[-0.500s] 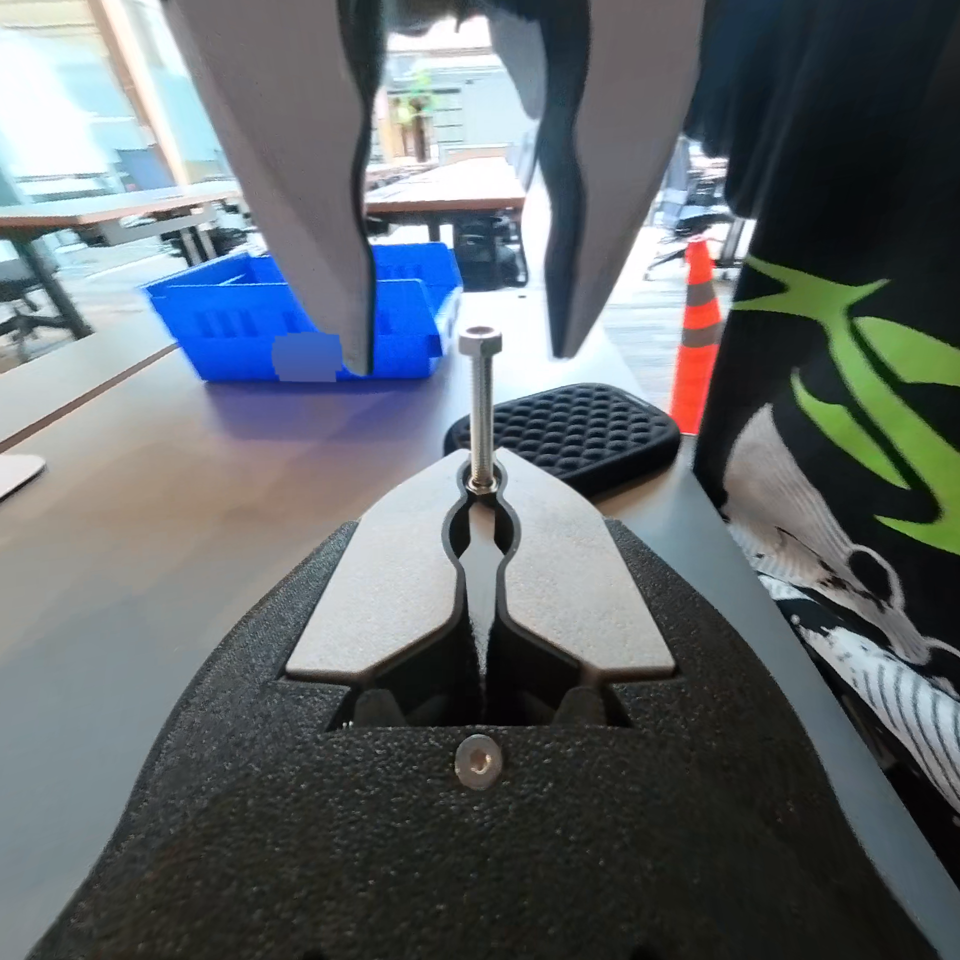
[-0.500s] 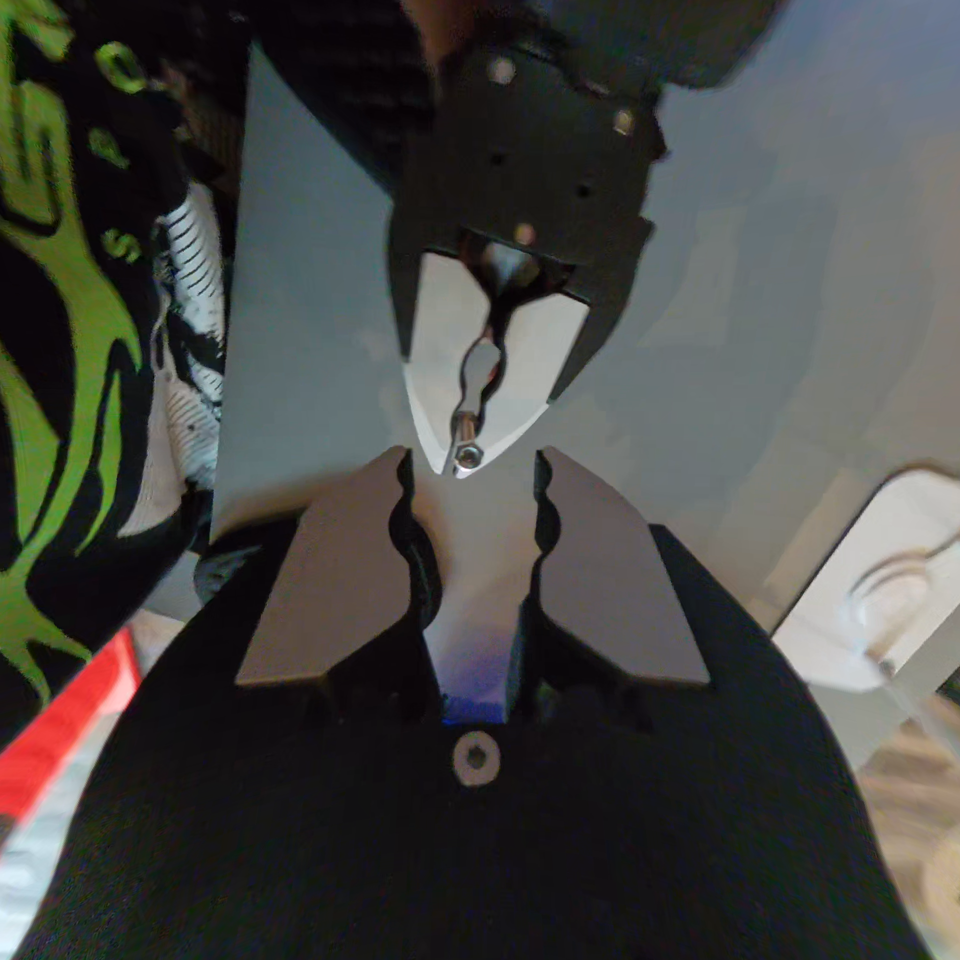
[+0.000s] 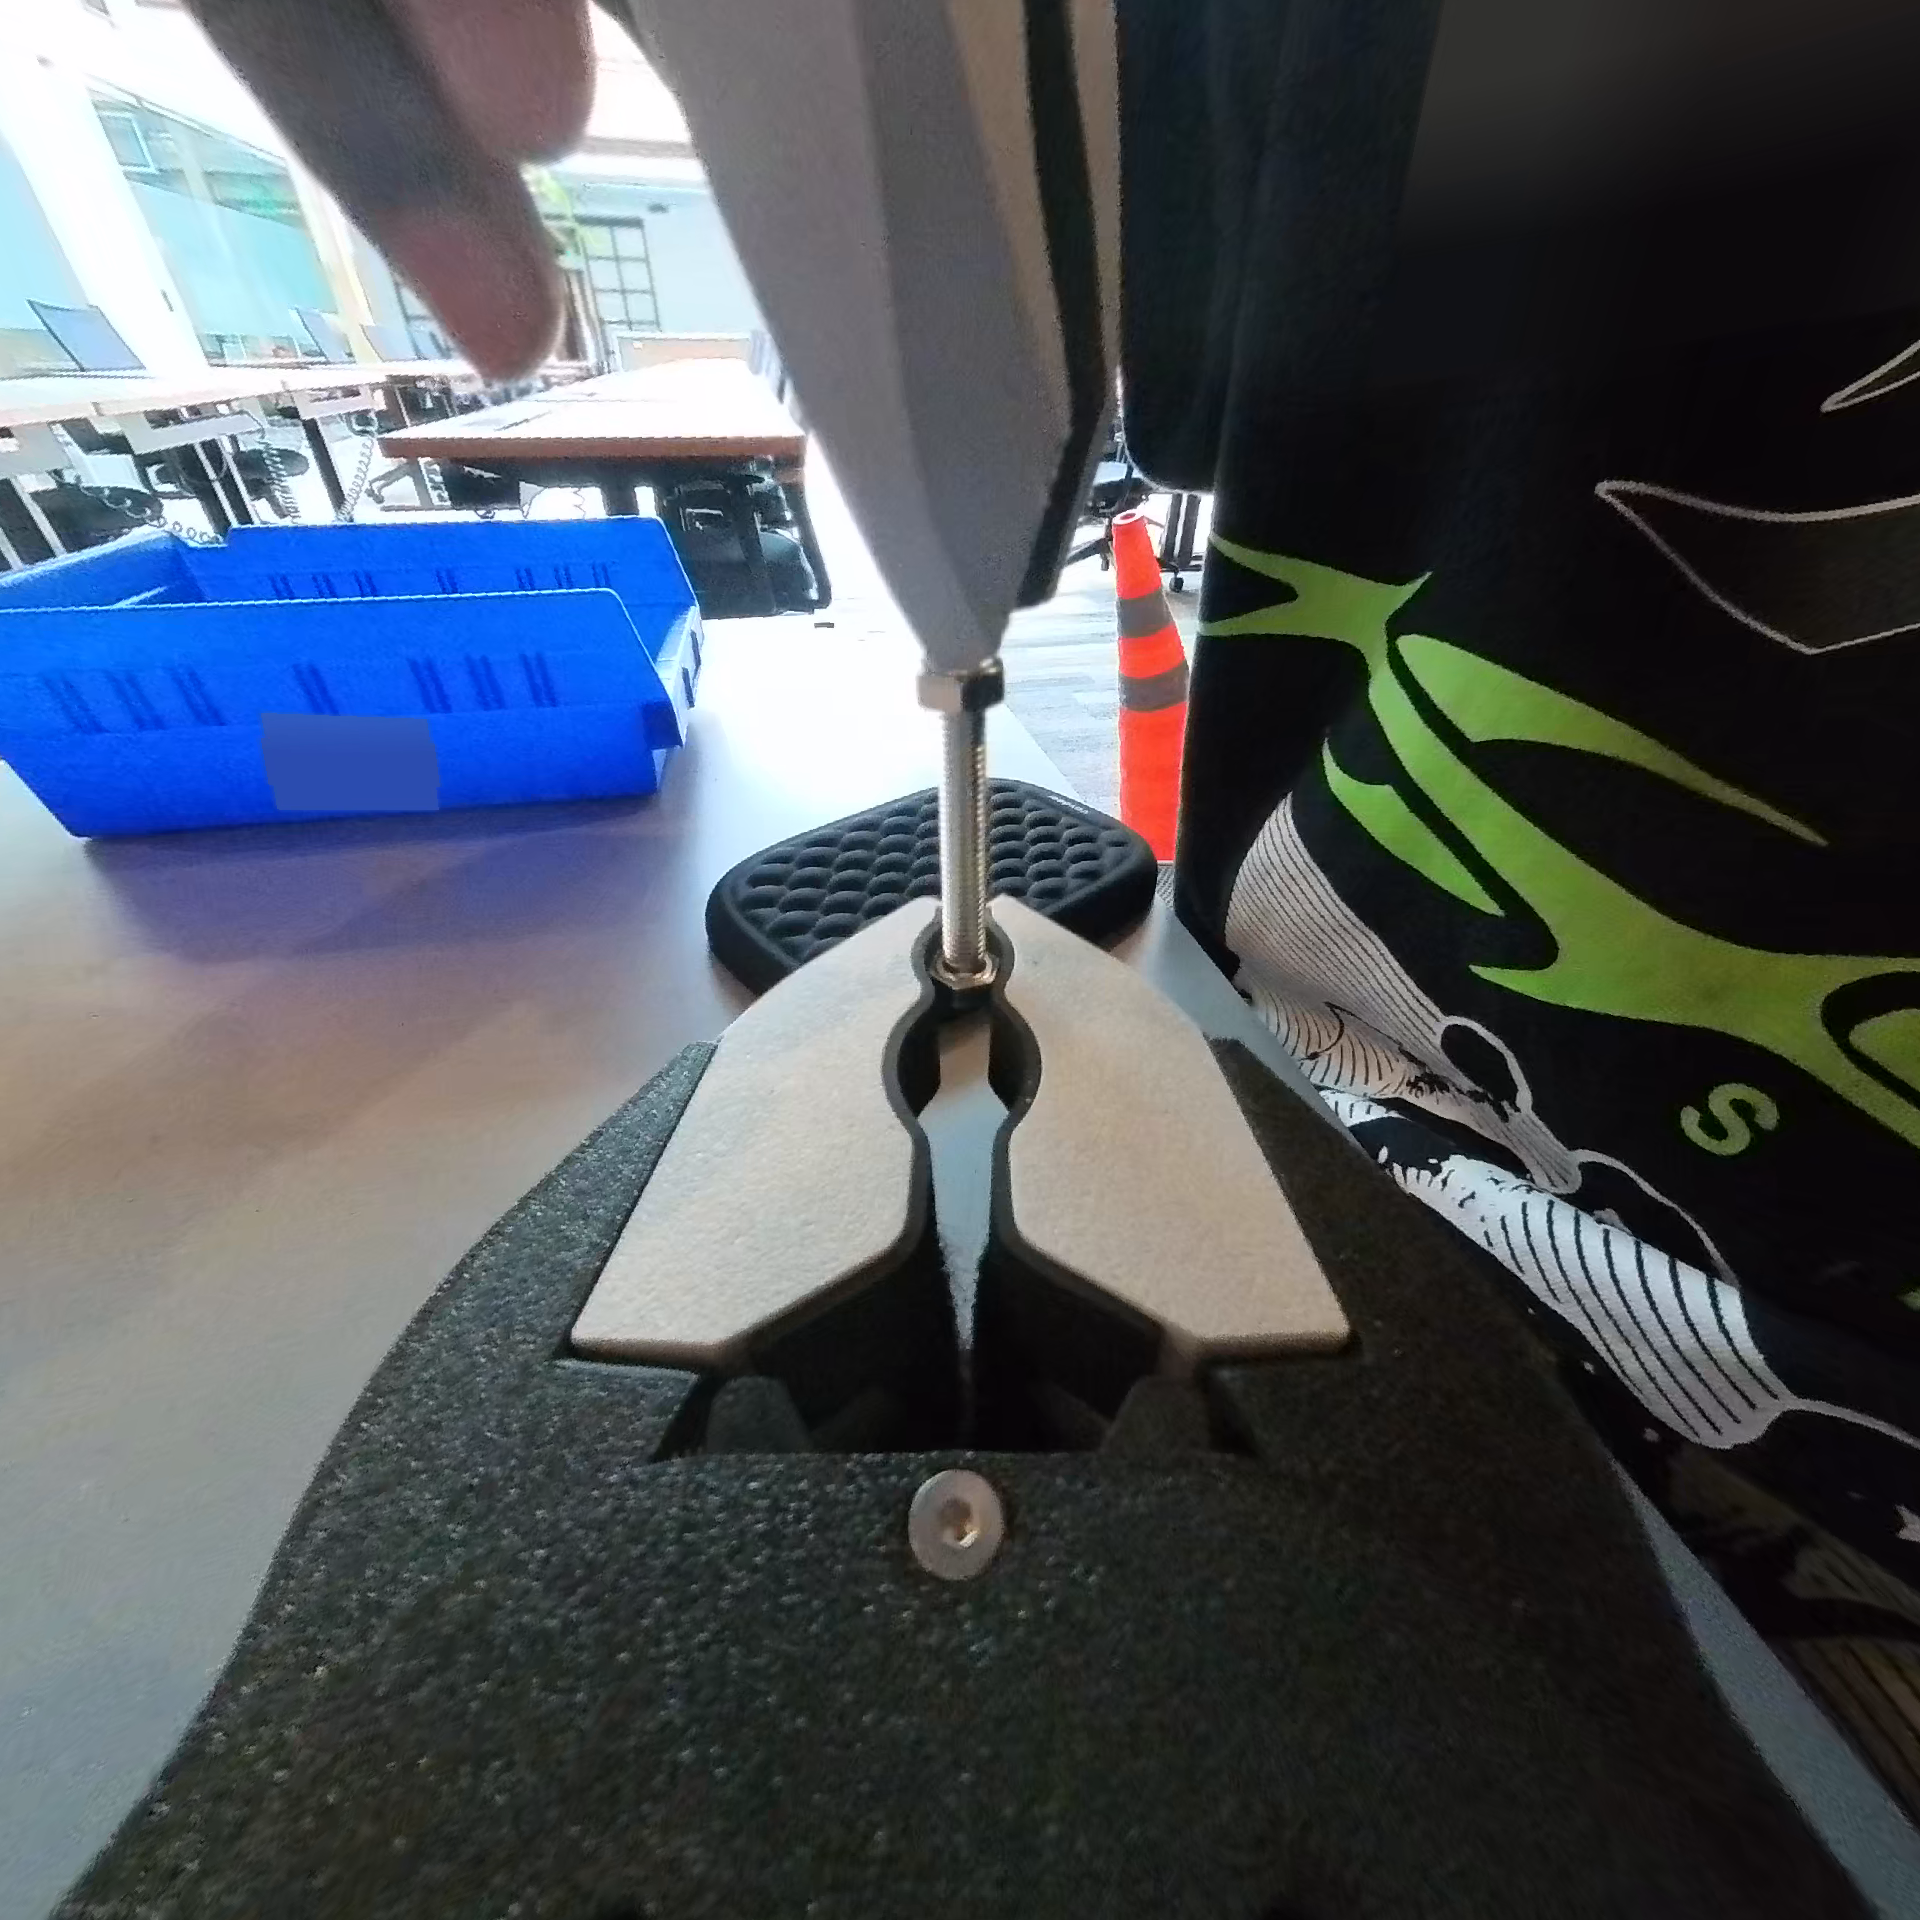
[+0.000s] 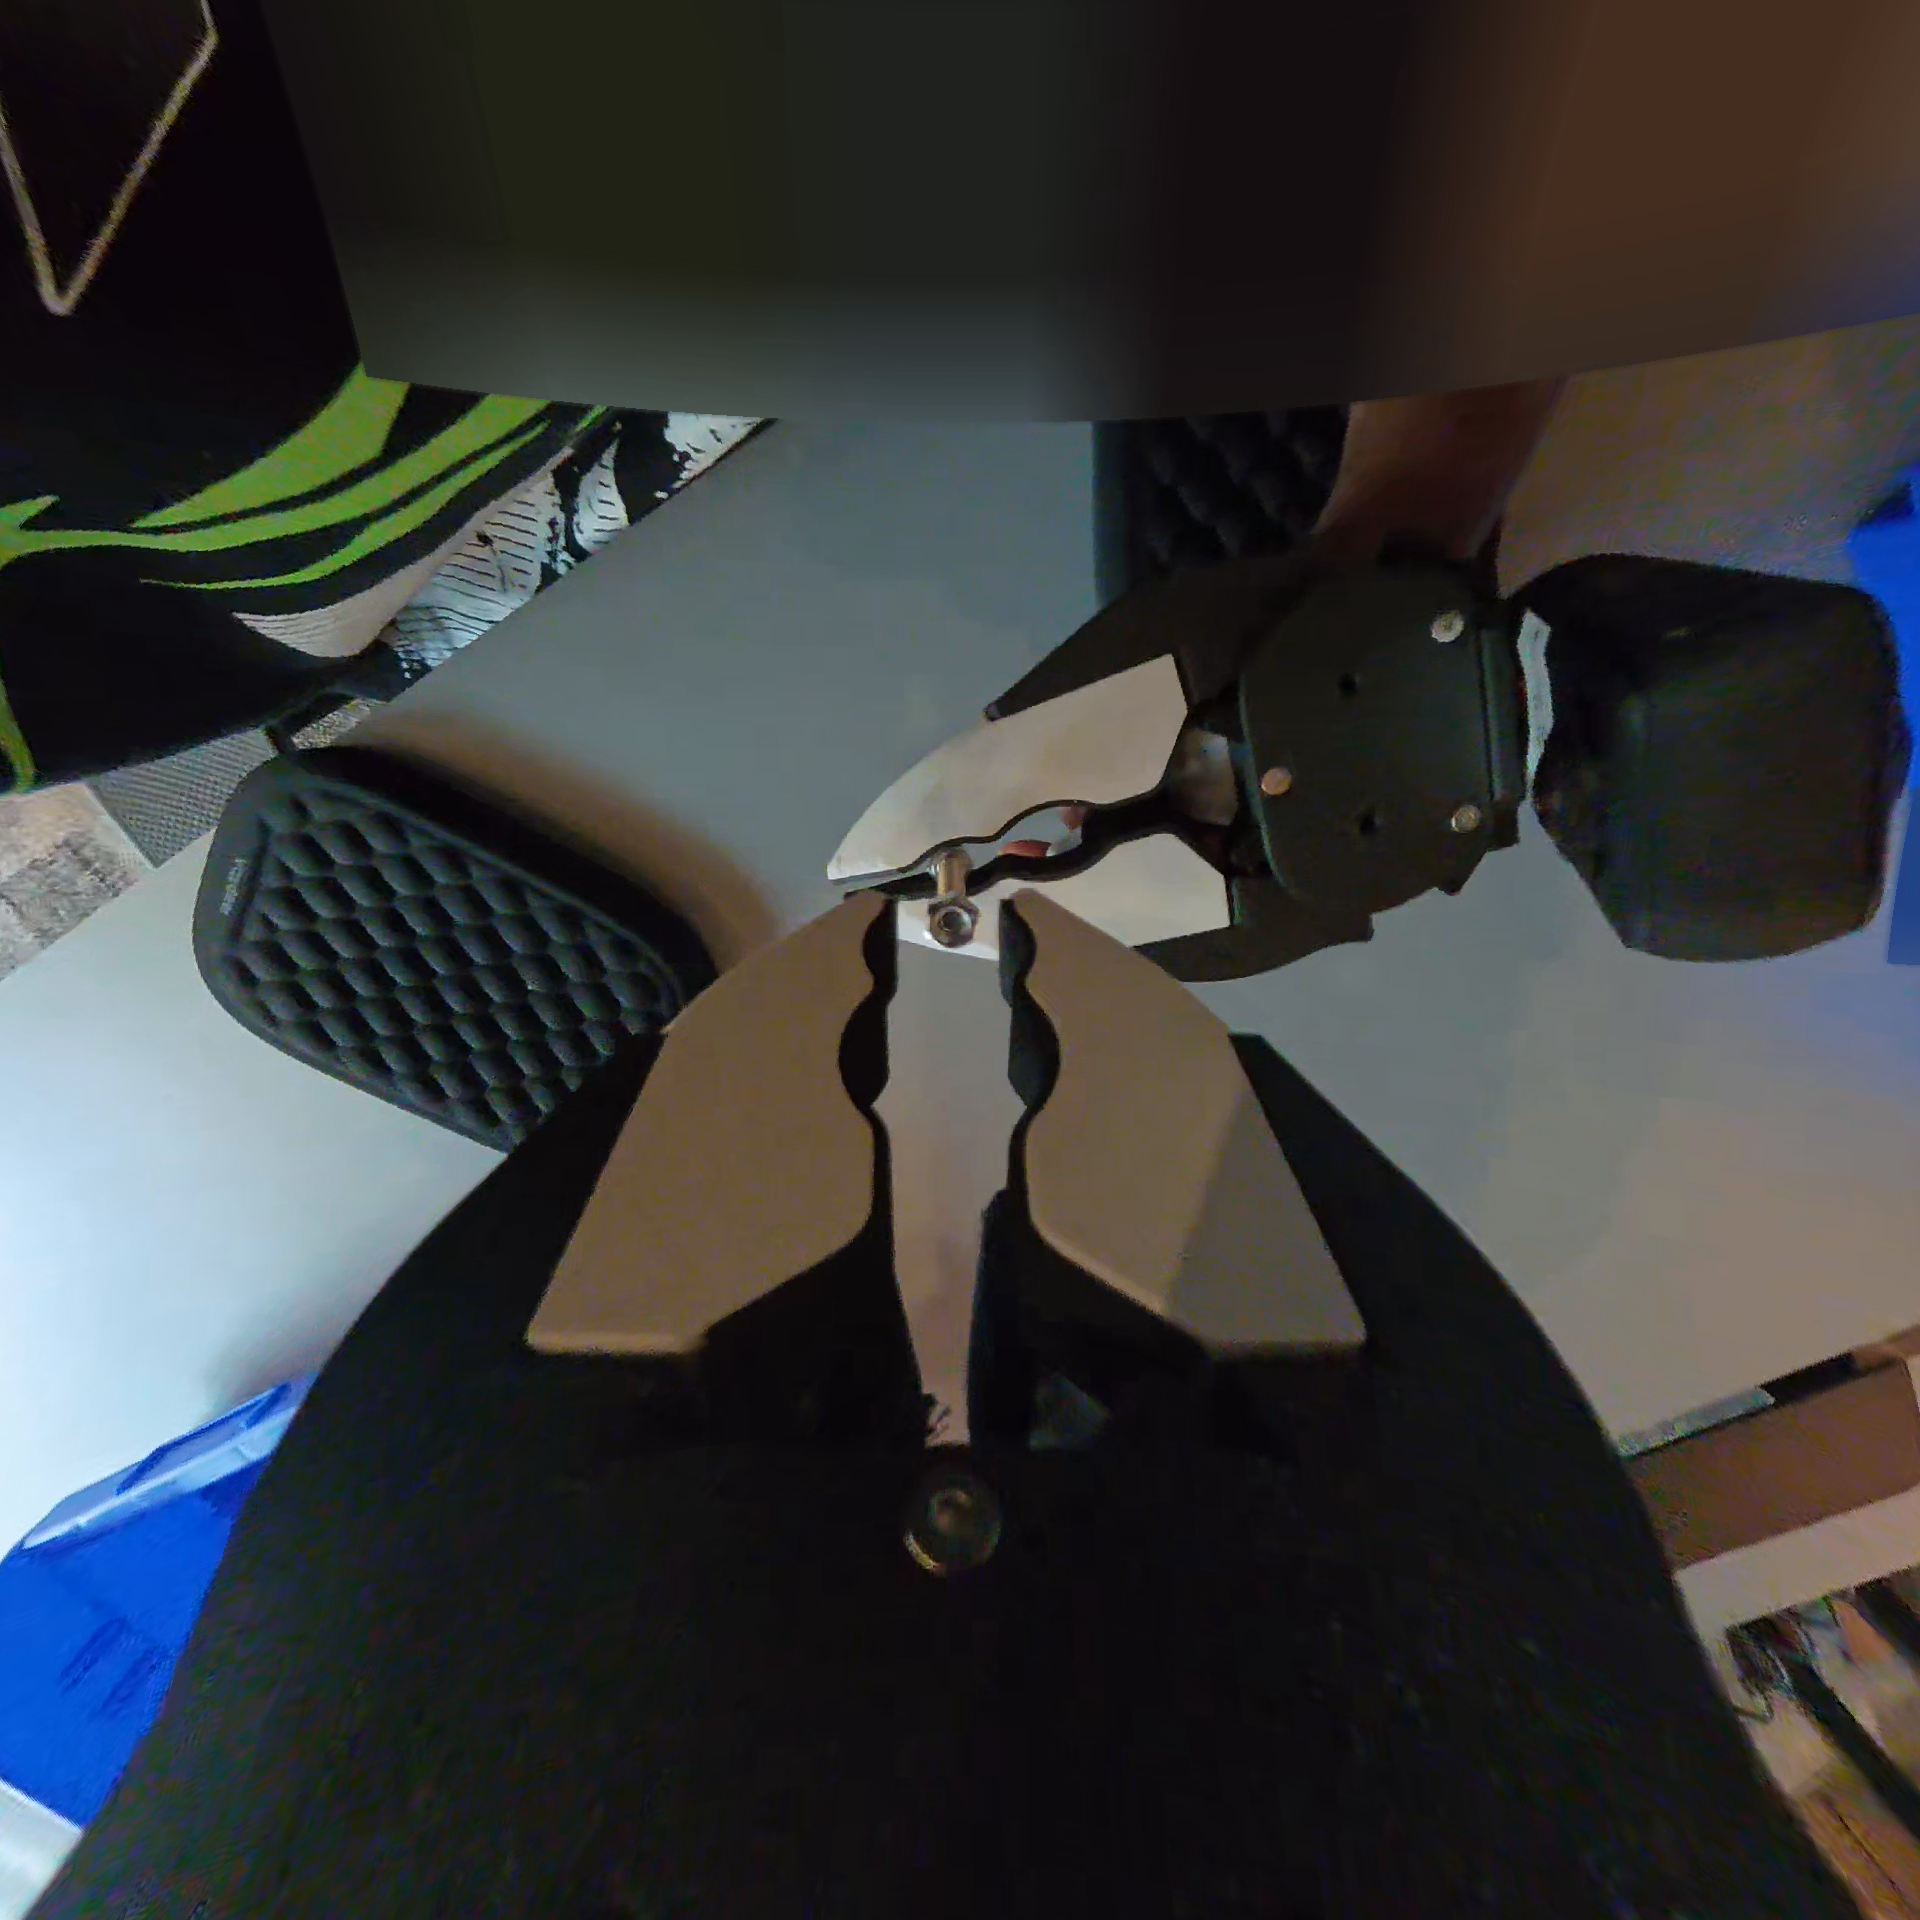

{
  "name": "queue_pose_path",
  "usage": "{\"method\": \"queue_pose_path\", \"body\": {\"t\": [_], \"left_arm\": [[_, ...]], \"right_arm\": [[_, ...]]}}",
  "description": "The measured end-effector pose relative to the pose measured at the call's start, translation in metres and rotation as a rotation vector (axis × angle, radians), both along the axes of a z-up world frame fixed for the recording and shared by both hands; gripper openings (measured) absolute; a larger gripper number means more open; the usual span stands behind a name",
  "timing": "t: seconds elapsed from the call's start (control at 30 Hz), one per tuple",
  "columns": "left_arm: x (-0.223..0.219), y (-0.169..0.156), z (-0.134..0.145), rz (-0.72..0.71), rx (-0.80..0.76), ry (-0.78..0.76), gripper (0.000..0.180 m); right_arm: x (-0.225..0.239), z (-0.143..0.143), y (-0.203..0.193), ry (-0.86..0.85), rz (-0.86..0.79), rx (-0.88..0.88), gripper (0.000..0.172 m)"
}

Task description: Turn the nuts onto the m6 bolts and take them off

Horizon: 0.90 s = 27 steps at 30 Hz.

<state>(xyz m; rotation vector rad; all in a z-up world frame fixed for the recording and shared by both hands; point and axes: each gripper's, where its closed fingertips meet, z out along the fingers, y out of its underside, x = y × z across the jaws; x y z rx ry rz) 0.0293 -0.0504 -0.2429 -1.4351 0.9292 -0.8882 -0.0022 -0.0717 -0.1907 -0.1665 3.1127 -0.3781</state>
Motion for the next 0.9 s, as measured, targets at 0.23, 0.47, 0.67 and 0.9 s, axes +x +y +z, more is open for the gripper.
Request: {"method": "queue_pose_path", "body": {"t": [0.23, 0.47, 0.67, 0.9], "left_arm": [[0.000, 0.000, 0.001, 0.003, -0.005, -0.007, 0.004], [-0.014, 0.027, 0.000, 0.270, 0.008, 0.046, 0.003], [-0.029, 0.044, -0.003, 0.512, 0.040, 0.136, 0.004], [-0.014, 0.030, -0.003, 0.314, 0.001, 0.075, 0.004]], "right_arm": [[-0.001, -0.007, 0.003, 0.023, -0.021, 0.034, 0.011], [-0.011, -0.008, 0.022, 0.069, -0.412, 0.131, 0.010], [-0.015, -0.010, 0.033, 0.108, -0.807, 0.133, 0.010], [-0.001, 0.000, 0.020, 0.105, -0.360, 0.084, 0.038]]}}
